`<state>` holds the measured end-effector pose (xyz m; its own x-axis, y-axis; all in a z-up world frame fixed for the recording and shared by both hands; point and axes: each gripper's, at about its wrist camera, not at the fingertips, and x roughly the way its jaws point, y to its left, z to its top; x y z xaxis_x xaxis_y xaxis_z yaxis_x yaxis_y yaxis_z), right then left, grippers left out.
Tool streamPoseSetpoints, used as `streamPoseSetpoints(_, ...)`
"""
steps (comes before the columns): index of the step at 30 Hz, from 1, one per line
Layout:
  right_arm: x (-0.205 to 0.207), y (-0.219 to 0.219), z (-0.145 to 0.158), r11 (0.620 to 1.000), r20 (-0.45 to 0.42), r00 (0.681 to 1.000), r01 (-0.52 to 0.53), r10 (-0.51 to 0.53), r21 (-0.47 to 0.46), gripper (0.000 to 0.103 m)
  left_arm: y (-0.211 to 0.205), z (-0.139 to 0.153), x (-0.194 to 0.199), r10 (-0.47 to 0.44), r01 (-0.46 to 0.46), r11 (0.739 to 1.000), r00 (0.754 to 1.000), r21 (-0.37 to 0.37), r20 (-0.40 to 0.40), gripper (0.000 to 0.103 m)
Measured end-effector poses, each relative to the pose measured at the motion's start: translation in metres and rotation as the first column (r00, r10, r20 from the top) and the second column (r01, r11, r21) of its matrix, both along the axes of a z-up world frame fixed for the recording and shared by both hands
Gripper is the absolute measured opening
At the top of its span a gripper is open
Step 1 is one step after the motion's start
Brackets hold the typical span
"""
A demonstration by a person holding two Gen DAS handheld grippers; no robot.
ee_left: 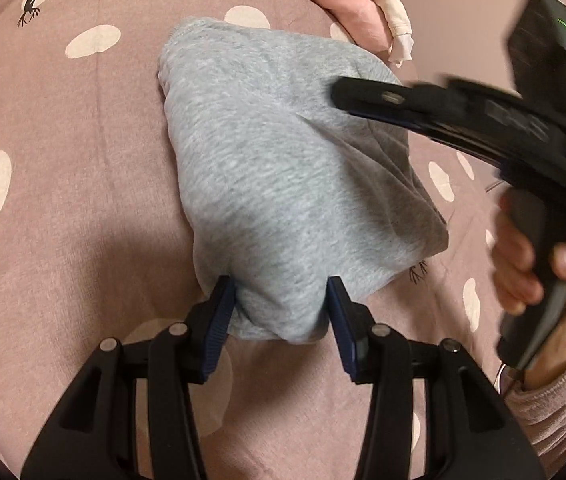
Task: Fold small clothes
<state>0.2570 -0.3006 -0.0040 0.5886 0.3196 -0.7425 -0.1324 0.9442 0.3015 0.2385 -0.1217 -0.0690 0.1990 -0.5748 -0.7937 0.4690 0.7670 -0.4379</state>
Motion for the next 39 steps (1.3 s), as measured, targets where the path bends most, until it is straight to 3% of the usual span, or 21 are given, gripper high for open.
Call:
streamPoseSetpoints(5, -0.025, -0.014, -0.005, 0.997, -0.002, 0.999, 0.045, -0.045, -0.064, 0.012, -0.005, -0.003, 0.000, 0.014, -0.014, 1.000, 1.000, 0.017, -0.007, 0.048)
streamPoseSetpoints(9, -0.034, -0.025, -0.034, 0.986, -0.086, 0.993, 0.067, -0.080, -0.150, 0.012, -0.009, -0.008, 0.001, 0.016, -0.016, 0.999, 1.000, 0.050, 0.004, 0.050)
streamPoseSetpoints(11, -0.036, -0.030, -0.045, 0.990, -0.082, 0.994, 0.066, -0.077, -0.122, 0.012, -0.007, -0.010, 0.000, 0.021, -0.021, 0.998, 1.000, 0.061, 0.003, 0.050)
streamPoseSetpoints(16, -0.043, -0.042, -0.038, 0.993, -0.075, 0.990, 0.117, -0.120, -0.032, 0.012, 0.020, -0.003, -0.013, 0.038, -0.037, 0.998, 0.999, 0.045, -0.018, 0.049)
streamPoseSetpoints(17, -0.049, -0.042, -0.035, 0.993, -0.065, 0.991, 0.113, -0.114, -0.017, 0.015, 0.026, -0.002, -0.015, 0.046, -0.045, 0.998, 0.999, 0.047, -0.013, 0.049)
streamPoseSetpoints(20, -0.076, -0.029, -0.024, 0.997, -0.009, 0.999, 0.042, -0.042, 0.063, 0.047, 0.053, 0.003, -0.018, 0.093, -0.093, 0.994, 0.996, 0.057, 0.003, 0.049)
streamPoseSetpoints(25, -0.103, -0.003, -0.032, 0.964, -0.018, 0.994, -0.104, 0.112, 0.246, 0.049, 0.086, 0.007, -0.011, 0.172, -0.172, 0.985, 0.985, 0.009, -0.019, 0.049)
streamPoseSetpoints(33, -0.095, 0.053, -0.045, 0.958, 0.013, 0.984, -0.174, 0.176, 0.226, 0.049, 0.097, 0.017, -0.019, 0.182, -0.182, 0.983, 0.983, -0.036, -0.010, 0.049)
streamPoseSetpoints(36, -0.089, 0.066, -0.045, 0.984, 0.041, 0.993, -0.119, 0.114, 0.133, 0.049, 0.102, 0.018, -0.018, 0.183, -0.183, 0.982, 0.983, -0.037, -0.008, 0.049)
streamPoseSetpoints(39, -0.080, 0.068, -0.050, 0.986, 0.045, 0.997, -0.072, 0.066, 0.150, 0.049, 0.105, 0.018, -0.017, 0.190, -0.190, 0.981, 0.982, -0.043, -0.011, 0.049)
